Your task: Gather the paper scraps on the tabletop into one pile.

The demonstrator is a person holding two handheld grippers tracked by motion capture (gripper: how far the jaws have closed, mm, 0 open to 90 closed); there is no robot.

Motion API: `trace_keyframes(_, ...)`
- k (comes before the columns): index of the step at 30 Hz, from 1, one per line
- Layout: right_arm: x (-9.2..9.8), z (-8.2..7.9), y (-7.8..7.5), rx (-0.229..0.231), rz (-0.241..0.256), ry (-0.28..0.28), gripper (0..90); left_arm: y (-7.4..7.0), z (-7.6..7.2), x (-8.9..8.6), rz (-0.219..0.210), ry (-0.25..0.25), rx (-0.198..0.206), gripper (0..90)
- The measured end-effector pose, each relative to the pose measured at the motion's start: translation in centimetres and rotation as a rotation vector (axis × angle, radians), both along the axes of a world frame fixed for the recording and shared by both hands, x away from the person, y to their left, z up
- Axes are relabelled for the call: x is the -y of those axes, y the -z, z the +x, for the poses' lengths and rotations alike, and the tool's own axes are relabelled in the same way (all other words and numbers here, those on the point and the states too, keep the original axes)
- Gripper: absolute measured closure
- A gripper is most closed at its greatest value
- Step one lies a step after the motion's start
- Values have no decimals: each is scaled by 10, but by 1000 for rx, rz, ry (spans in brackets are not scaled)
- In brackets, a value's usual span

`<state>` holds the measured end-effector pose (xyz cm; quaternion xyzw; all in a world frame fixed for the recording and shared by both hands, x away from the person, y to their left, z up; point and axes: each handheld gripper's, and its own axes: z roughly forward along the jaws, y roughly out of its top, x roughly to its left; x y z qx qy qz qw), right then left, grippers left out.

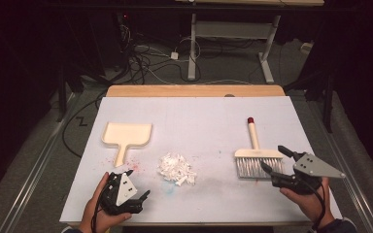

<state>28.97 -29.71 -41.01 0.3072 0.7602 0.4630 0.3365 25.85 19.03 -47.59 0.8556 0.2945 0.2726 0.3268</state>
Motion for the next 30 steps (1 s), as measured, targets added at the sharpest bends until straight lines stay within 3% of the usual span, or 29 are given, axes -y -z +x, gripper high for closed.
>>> trace_keyframes(8,-11,-18,18,-17,-52,-28,196,3,2,-1,10,9,8,159)
trace_keyframes(11,-13,-18,20,-23,-86,-15,181,1,1,0,18,26,20,159)
trace_keyframes(19,-13,-20,20,-6,-103,8,199,2,2,3,32,28,26,159)
trace_keyframes(30,-16,-16,24,-28,-133,10,198,2,3,2,44,21,22,159)
